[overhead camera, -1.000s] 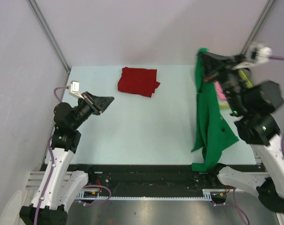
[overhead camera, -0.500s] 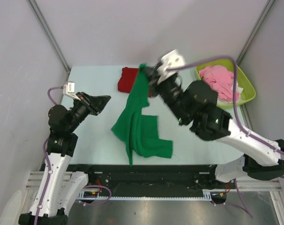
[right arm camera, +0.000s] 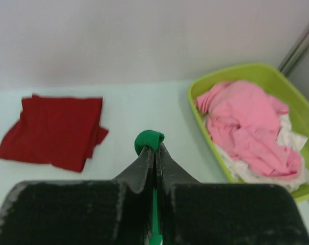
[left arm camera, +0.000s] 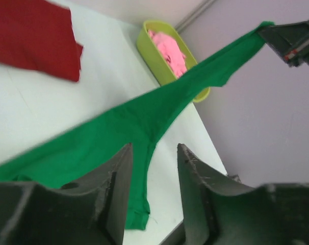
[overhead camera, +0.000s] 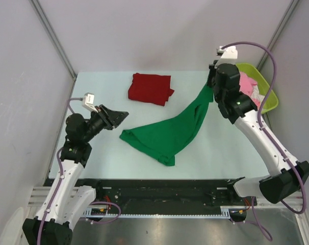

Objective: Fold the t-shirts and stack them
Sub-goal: Flatten the tshirt out

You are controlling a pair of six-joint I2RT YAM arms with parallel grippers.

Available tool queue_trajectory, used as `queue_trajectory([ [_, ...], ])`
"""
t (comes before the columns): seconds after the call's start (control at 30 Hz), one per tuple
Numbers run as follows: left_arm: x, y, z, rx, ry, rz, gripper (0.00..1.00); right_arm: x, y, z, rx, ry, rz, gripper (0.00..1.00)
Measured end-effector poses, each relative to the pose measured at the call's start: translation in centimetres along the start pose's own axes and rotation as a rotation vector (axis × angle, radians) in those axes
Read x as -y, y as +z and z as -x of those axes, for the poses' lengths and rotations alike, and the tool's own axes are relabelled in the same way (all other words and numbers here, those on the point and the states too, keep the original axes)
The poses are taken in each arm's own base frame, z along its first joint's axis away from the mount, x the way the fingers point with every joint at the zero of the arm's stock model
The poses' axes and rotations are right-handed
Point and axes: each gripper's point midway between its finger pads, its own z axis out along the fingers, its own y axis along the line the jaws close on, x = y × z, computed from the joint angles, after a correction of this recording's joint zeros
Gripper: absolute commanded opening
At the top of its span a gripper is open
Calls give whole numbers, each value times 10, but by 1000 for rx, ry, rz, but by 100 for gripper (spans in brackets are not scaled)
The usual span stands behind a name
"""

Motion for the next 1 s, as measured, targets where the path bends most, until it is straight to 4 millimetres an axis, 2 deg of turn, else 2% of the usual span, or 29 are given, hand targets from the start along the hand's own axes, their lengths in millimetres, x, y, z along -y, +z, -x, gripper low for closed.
queue_trajectory([
  [0.03, -4, 1, -9, -20, -12, 1, 73, -3, 3, -17, -40, -8, 12, 0],
  [0.1, -6, 5, -29, -70, -19, -11, 84, -9, 8, -38, -93, -10, 31, 0],
  [0.13, -3, 6, -39, -100, -13, -24, 94, -11, 10, -44, -108, -7, 39, 0],
  [0.17, 2, 9, -52, -139, -5, -39, 99, -15, 11, -47, -118, -2, 50, 0],
  [0.2, 17, 13, -81, -229, 21, -80, 100, -17, 11, -49, -124, 5, 60, 0],
  [0.23, 20, 13, -86, -245, 28, -88, 100, -20, 11, -50, -128, 11, 69, 0],
  [0.33, 39, 14, -143, -405, 105, -125, 100, -23, 11, -50, -129, 28, 83, 0],
  [0.43, 41, 13, -189, -543, 212, -90, 100, -25, 11, -55, -140, 40, 93, 0],
  [0.53, 31, 13, -221, -653, 337, 9, 100, -27, 9, -68, -165, 44, 102, 0],
  [0.6, 24, 14, -233, -705, 431, 83, 100, -28, 7, -74, -178, 43, 108, 0],
  [0.63, 21, 16, -237, -722, 481, 111, 95, -28, 6, -77, -187, 43, 110, 0],
  [0.7, 19, 18, -244, -761, 587, 158, 94, -29, 3, -82, -197, 47, 116, 0],
  [0.9, 29, 50, -235, -723, 931, 230, 95, -29, -4, -83, -205, 55, 136, 0],
  [1.0, 27, 59, -243, -717, 1097, 232, 95, -28, -10, -83, -206, 56, 148, 0],
])
